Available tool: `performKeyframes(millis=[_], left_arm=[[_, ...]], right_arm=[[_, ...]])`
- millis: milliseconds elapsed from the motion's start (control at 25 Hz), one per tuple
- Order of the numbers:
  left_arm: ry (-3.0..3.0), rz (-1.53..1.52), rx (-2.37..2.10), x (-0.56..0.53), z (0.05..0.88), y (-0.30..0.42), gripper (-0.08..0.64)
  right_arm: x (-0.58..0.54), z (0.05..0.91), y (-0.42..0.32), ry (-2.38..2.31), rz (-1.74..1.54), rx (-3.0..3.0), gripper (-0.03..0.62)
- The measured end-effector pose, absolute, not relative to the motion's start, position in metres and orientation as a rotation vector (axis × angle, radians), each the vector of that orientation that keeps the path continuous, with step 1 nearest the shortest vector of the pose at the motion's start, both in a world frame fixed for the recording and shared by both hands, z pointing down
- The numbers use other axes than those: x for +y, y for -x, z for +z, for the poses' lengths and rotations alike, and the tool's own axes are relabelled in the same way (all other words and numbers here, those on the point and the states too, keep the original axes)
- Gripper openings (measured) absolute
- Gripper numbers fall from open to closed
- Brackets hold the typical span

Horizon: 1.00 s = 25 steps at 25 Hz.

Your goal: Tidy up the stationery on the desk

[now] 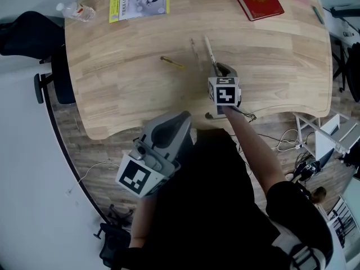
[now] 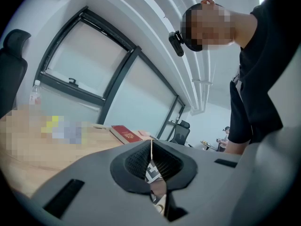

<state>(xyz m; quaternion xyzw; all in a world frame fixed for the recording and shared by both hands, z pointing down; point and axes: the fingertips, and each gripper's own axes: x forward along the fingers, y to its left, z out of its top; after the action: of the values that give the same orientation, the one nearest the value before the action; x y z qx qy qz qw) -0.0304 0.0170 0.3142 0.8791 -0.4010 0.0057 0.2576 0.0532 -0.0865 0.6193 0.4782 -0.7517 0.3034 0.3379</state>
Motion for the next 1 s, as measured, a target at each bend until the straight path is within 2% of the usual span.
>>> performKeyframes(millis=[520, 1000], left_arm=[[-2.398, 0.0, -1.077, 0.018, 0.315, 0.031, 0.035], [-2.385, -0.001, -1.077, 0.018, 0.315, 0.036, 0.035]], right_arm=[[-0.081, 0.628, -0.052, -1.22, 0.77, -1.958, 0.083], [-0.082, 0.599, -0.042, -1.202, 0.665, -2.021, 0.086]])
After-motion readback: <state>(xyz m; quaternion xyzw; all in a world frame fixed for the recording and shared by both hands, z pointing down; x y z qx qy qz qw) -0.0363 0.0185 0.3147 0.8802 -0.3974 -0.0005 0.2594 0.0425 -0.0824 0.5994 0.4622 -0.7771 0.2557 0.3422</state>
